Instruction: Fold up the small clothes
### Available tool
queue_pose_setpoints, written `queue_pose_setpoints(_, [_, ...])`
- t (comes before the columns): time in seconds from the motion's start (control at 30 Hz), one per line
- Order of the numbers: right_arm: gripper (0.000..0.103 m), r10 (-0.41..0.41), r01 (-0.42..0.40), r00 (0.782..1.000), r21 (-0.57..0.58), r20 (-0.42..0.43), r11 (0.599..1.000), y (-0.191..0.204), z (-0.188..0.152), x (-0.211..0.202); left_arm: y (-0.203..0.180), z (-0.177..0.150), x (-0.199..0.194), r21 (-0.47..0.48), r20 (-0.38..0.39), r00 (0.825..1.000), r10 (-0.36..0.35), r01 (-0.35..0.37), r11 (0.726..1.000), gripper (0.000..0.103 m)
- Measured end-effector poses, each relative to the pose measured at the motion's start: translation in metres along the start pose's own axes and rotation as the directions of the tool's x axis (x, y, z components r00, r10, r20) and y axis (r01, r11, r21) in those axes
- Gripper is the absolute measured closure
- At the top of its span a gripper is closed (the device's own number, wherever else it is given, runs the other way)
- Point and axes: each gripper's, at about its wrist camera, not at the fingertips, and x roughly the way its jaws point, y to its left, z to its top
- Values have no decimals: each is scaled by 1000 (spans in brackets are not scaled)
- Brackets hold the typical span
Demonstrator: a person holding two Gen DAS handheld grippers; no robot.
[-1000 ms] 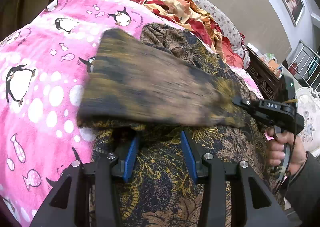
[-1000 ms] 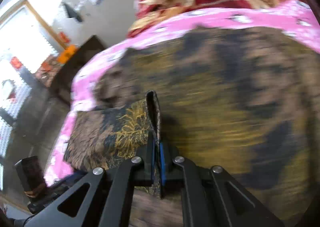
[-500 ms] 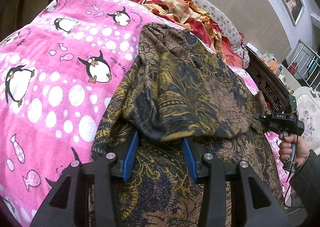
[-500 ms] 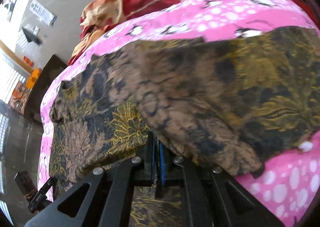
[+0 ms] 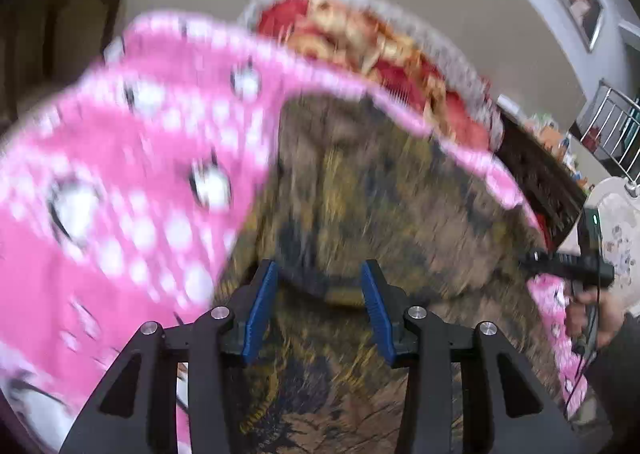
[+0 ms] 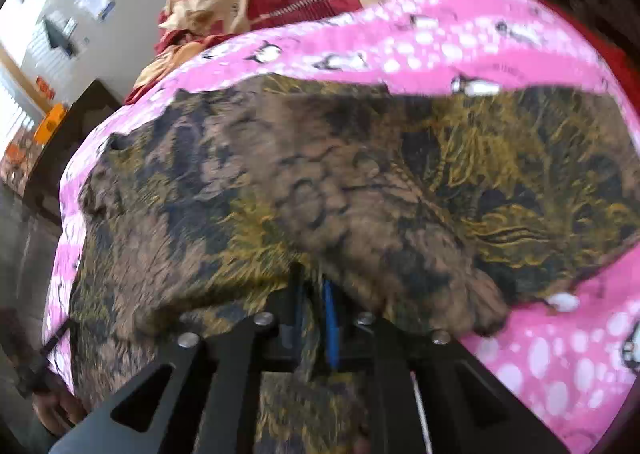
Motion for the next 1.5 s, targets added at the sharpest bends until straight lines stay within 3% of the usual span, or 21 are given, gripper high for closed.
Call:
queue_pose_setpoints(0.07, [75, 11, -9, 999, -46, 49, 999, 9, -8, -21, -10, 14, -13, 17, 68, 998, -7, 6, 1000, 80])
queue_pose_setpoints(0.17, [73, 94, -86, 992, -95, 87, 992, 21, -20, -37, -26, 34, -3, 61, 123, 992, -11, 4, 998, 71])
queue_pose_setpoints(0.2, [73, 116, -106, 988, -109, 97, 988, 26, -23, -35, -30, 37, 15, 80, 79, 997, -18, 11, 997, 69])
queue_pose_setpoints(0.27, [73, 114, -104, 990, -121, 80, 987, 33, -25, -20, -32, 33, 65, 94, -87, 996, 4, 4, 996, 70])
queue_pose_setpoints(0.33, [75, 51, -49, 998, -115, 21, 992, 34, -28, 6, -26, 21, 104, 113, -223, 973, 58, -33, 993, 72])
queue_pose_setpoints(0.37, [77, 3, -5, 1000, -98, -20, 995, 30, -32, 18, -27, 20, 106, 144, -204, 976, 81, -52, 988, 72])
queue_pose_setpoints(0.5, [77, 53, -53, 998, -16, 18, 998, 25, -24, 7, -32, 32, 101, 174, -149, 982, 119, -93, 980, 72])
queue_pose_setpoints(0.6, [77, 90, -91, 983, -2, 158, 996, 33, -3, -6, -36, 54, 112, 179, -111, 985, 132, -111, 977, 72])
queue_pose_setpoints(0.67, [73, 83, -89, 980, 20, 183, 996, 36, 6, 5, -32, 59, 133, 158, -163, 977, 138, -112, 981, 72])
queue_pose_setpoints(0.73, [72, 0, -7, 993, 58, 116, 998, 34, 8, 34, -27, 51, 146, 149, -214, 966, 148, -118, 982, 71])
queue_pose_setpoints(0.77, [72, -16, 10, 994, 60, 109, 998, 34, 4, 42, -31, 48, 143, 189, -179, 971, 156, -121, 974, 71])
queue_pose_setpoints(0.87, [66, -81, 85, 983, -20, 166, 996, 51, -6, 44, -36, 42, 134, 235, -168, 971, 170, -128, 963, 70])
queue_pose_setpoints(0.93, [43, -78, 90, 983, -66, 165, 994, 60, -9, 46, -40, 42, 124, 227, -153, 973, 173, -135, 964, 70])
queue_pose_setpoints(1.0, [32, -66, 82, 988, -112, 143, 990, 67, -10, 46, -41, 38, 106, 198, -124, 982, 141, -114, 974, 70])
queue_pose_setpoints(1.1, [37, -98, 121, 986, -174, 137, 977, 79, -13, 31, -46, 22, 82, 218, -92, 991, 96, -74, 973, 70])
queue_pose_setpoints(1.2, [42, 41, 0, 973, -176, 226, 984, 83, -14, -7, -45, 4, 74, 234, -110, 992, 65, -37, 971, 70])
queue_pose_setpoints(1.3, [42, 48, -3, 938, -130, 343, 991, 61, -10, -51, -38, -7, 82, 216, -150, 987, 59, -25, 976, 70])
queue_pose_setpoints(1.4, [42, -40, 49, 912, -12, 408, 999, 2, -8, -85, -31, -3, 86, 168, -155, 987, 28, -2, 986, 69])
queue_pose_setpoints(1.5, [47, -155, 67, 890, 215, 428, 974, -88, -16, -110, -29, -5, 84, 153, -151, 988, 12, 11, 988, 68])
